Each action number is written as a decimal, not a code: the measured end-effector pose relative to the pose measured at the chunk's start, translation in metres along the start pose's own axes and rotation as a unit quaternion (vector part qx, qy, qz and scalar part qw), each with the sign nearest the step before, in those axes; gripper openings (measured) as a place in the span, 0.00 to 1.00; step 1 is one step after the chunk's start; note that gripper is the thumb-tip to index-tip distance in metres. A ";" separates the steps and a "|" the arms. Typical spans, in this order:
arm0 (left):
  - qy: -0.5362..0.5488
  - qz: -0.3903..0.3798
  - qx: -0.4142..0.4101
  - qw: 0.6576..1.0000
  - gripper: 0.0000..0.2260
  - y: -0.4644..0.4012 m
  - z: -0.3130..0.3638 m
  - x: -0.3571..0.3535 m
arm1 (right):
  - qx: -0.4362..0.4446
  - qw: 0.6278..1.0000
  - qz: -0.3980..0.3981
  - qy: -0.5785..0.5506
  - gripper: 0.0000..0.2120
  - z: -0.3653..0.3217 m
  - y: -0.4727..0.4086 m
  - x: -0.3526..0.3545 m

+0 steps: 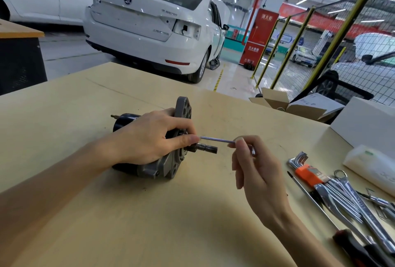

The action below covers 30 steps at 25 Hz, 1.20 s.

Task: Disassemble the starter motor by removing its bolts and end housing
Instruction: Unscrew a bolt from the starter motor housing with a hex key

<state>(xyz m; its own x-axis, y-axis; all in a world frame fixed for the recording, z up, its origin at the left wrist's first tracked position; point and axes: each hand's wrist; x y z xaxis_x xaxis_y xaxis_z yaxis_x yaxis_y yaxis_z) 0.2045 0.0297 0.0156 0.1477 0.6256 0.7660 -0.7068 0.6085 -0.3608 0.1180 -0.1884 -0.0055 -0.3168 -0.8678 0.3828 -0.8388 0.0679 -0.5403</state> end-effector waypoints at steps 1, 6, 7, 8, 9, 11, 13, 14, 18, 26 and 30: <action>-0.004 0.000 -0.001 1.000 0.15 0.000 0.000 0.000 | 0.000 1.000 -0.016 -0.014 0.15 -0.001 0.001 0.001; -0.012 0.002 -0.004 1.000 0.14 0.000 -0.001 0.000 | -0.020 0.997 -0.050 -0.062 0.15 -0.004 0.001 0.003; -0.011 0.002 -0.005 1.000 0.14 -0.001 -0.002 0.000 | -0.023 0.996 -0.052 -0.062 0.14 -0.003 0.001 0.004; -0.009 0.000 -0.006 1.000 0.13 -0.001 -0.002 0.000 | -0.025 0.996 -0.050 -0.068 0.13 -0.002 0.002 0.003; -0.008 -0.003 -0.006 1.000 0.13 -0.001 -0.002 0.000 | -0.025 0.996 -0.045 -0.078 0.10 -0.002 0.002 0.002; -0.004 -0.006 -0.005 1.000 0.12 0.000 0.000 0.000 | -0.022 0.995 -0.028 -0.089 0.10 -0.001 0.002 0.001; 0.000 -0.005 -0.004 1.000 0.13 -0.001 0.001 0.001 | -0.022 0.998 -0.013 -0.062 0.14 0.001 0.000 0.002; 0.002 -0.004 -0.004 1.000 0.13 -0.001 0.001 0.001 | -0.022 0.999 -0.010 -0.044 0.16 0.003 -0.001 0.002; 0.005 -0.001 -0.008 1.000 0.14 0.000 0.000 0.000 | -0.005 1.000 -0.001 -0.006 0.18 0.006 0.000 0.001; 0.011 -0.002 -0.005 1.000 0.15 0.000 0.000 0.000 | -0.137 0.984 0.013 -0.117 0.14 0.000 -0.001 0.000; 0.002 -0.002 -0.001 1.000 0.15 -0.001 -0.001 0.000 | -0.172 0.969 -0.015 -0.178 0.21 0.001 0.000 -0.002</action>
<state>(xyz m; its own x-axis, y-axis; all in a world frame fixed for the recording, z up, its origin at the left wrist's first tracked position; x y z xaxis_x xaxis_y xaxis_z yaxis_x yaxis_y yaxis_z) 0.2057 0.0295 0.0155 0.1535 0.6253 0.7652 -0.7042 0.6125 -0.3592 0.1190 -0.1867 -0.0071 -0.1693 -0.9824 0.0785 -0.9623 0.1476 -0.2285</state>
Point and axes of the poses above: each hand's wrist, its own y-axis away from the middle knuckle, its own x-axis out of the back of the hand, z = x × y, and after that the axes turned 1 degree about y, right-handed
